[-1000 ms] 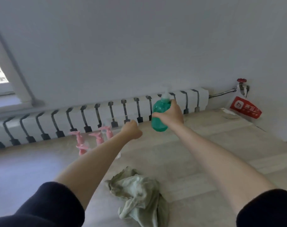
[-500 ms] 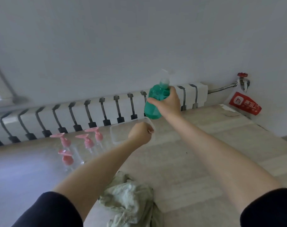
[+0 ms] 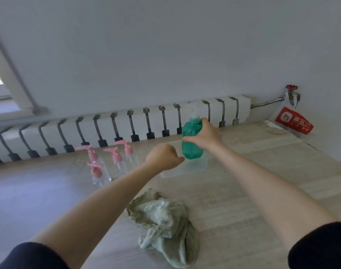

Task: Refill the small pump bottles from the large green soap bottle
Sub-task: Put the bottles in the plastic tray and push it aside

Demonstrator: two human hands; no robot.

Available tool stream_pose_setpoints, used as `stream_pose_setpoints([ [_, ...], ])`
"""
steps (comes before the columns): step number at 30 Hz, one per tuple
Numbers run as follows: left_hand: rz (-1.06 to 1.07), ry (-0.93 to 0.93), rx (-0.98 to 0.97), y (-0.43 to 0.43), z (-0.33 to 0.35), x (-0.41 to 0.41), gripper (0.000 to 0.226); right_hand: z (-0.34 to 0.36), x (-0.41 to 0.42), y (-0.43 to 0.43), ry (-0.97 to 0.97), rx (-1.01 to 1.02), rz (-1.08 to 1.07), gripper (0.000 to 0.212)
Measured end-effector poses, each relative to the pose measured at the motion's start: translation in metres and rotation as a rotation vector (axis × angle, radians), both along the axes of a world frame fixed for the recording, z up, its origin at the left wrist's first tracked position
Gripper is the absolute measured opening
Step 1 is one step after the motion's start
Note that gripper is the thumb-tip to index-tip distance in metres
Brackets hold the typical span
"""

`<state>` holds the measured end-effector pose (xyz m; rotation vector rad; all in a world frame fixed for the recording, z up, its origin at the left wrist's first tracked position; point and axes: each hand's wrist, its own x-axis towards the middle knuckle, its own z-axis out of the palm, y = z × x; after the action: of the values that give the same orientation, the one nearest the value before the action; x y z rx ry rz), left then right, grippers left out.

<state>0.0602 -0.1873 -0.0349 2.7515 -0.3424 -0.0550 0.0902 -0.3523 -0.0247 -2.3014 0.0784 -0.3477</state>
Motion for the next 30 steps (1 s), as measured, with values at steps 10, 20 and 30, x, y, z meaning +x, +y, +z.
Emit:
stream_pose_setpoints([
  [10, 0.002, 0.015, 0.047, 0.018, -0.008, -0.004, 0.018, -0.019, 0.000, 0.015, 0.028, 0.070, 0.040, 0.088],
  [20, -0.010, -0.039, 0.020, 0.027, -0.005, -0.014, 0.036, 0.012, -0.024, 0.015, -0.067, 0.142, -0.065, 0.101],
  [30, 0.121, -0.467, -0.260, 0.067, 0.063, -0.051, 0.031, 0.051, -0.056, 0.094, -0.482, 0.112, 0.191, 0.017],
])
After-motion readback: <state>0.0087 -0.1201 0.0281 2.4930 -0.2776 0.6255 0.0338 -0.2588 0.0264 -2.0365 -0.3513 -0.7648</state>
